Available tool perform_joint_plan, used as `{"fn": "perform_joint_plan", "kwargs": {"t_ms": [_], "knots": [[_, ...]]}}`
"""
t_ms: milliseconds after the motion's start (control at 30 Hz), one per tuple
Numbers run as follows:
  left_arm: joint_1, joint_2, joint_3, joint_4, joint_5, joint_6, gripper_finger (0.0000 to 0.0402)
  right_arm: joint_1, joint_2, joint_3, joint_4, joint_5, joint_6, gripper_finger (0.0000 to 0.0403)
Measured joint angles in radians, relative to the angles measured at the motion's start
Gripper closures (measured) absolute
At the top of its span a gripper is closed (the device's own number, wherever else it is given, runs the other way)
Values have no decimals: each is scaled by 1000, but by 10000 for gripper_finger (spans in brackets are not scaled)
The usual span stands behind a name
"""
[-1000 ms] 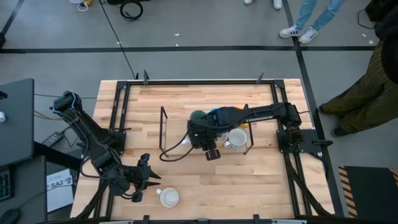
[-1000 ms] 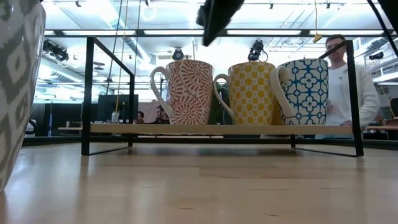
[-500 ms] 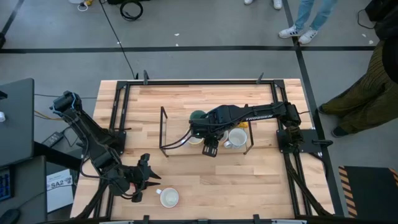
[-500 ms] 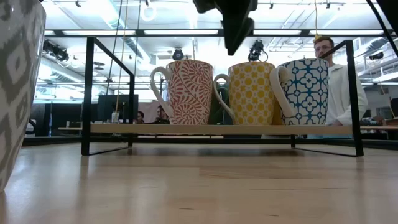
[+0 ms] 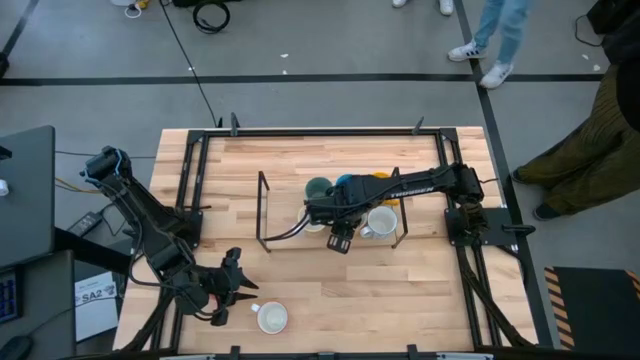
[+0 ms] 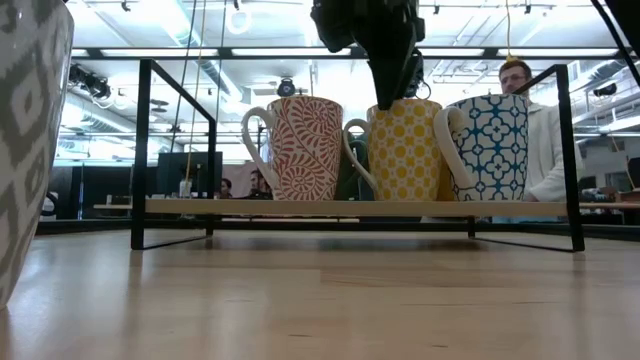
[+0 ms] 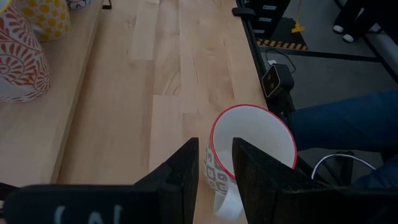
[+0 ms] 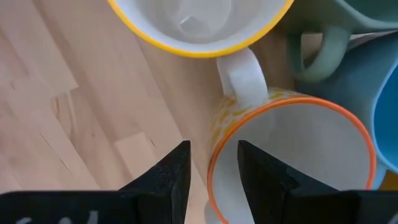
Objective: Place coffee mugs
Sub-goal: Adjust the yellow white mug on the shelf
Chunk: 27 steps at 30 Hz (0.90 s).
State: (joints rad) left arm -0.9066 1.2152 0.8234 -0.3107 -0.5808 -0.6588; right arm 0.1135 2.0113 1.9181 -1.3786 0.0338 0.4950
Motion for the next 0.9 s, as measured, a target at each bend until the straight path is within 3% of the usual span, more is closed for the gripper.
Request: {"fn": "perform_joint_plan", "kwargs": {"t_ms": [200, 667, 900], "knots": [[0, 0, 0, 0, 0, 0, 299, 3, 0, -3, 1, 0, -32, 281], [0, 0, 0, 0, 0, 0, 299, 5, -2, -3, -4, 3, -45, 378], [0, 0, 0, 0, -1, 0, 299, 5, -2, -3, -19, -12, -46, 373]]}}
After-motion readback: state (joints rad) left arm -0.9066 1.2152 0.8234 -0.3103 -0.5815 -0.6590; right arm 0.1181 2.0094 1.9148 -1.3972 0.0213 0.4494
